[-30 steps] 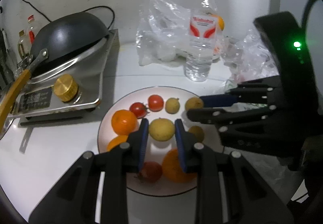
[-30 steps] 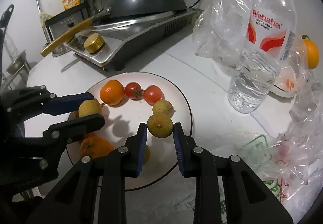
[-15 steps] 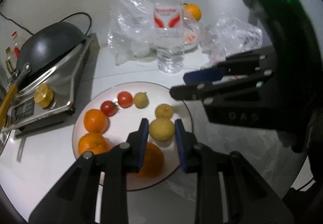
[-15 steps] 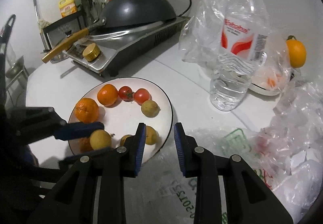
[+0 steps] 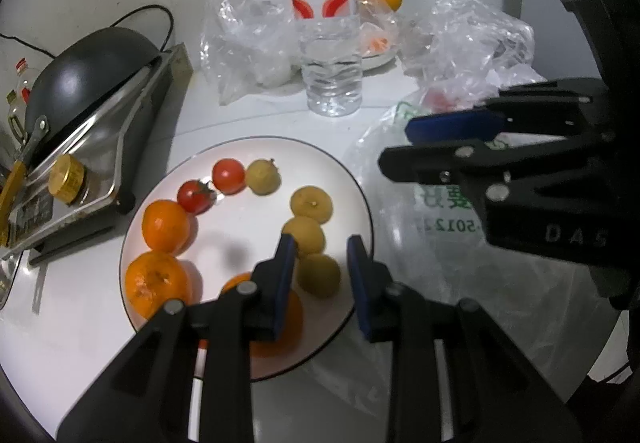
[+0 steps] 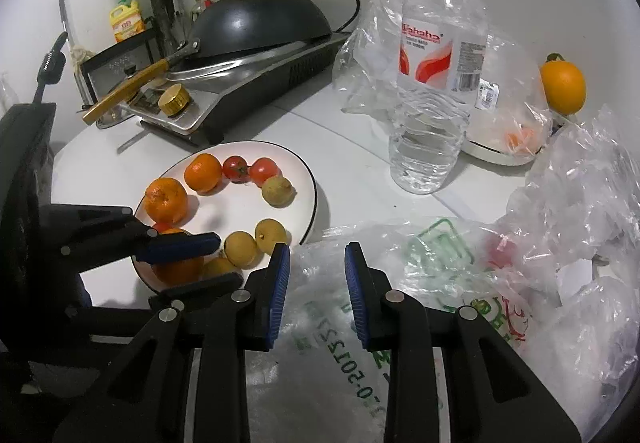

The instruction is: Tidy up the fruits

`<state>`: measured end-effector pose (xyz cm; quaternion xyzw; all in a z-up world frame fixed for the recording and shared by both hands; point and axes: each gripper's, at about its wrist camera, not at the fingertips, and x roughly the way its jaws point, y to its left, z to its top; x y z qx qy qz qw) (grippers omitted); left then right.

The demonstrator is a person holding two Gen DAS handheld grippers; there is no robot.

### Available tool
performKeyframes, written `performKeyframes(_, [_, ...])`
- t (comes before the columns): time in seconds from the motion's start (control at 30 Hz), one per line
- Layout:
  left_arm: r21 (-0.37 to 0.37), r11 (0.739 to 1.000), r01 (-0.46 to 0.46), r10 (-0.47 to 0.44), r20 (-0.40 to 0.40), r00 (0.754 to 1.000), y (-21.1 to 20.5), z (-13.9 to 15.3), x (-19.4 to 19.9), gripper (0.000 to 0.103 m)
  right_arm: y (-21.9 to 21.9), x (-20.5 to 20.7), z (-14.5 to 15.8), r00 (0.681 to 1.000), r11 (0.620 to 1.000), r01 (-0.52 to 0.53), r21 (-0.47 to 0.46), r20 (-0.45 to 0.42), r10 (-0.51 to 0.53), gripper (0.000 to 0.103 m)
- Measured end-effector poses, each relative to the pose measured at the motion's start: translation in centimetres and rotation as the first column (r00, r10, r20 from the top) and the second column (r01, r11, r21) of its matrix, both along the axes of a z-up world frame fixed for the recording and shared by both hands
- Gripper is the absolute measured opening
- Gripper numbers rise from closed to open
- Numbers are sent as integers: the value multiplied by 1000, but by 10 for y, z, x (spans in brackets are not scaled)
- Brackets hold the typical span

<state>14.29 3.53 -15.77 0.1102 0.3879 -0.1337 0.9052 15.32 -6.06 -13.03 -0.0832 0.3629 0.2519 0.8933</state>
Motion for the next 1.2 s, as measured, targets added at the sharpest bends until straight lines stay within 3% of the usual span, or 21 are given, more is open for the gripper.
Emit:
performKeyframes(0.43, [-50,999,-1,4,60,998,2,24,-22,30,-10,-22,14,999,1000,23,5,34,-23,30])
performKeyframes(0.63, [-93,995,-47,58,113,992,10,45,-36,35,-19,-38,29,997,999,51,12,57,-51,33])
performKeyframes(0.73, [-128,989,-73,92,149,985,17,58,-47,56,-22,-46,40,995,998,62,15,79,-63,42])
performKeyframes(1.0, [-166,980,-113,155,270,950,21,97,-80,58,-27,-74,73,985,998,46,53,167,-55,43])
performKeyframes(1.07, [-178,976,-122,172,301,938,21,106,-89,76,-29,-80,80,981,998,40,57,187,-50,43])
performKeyframes(1.2, [-213,966,-147,215,342,915,22,119,-105,80,-32,-92,95,973,997,27,69,227,-42,43])
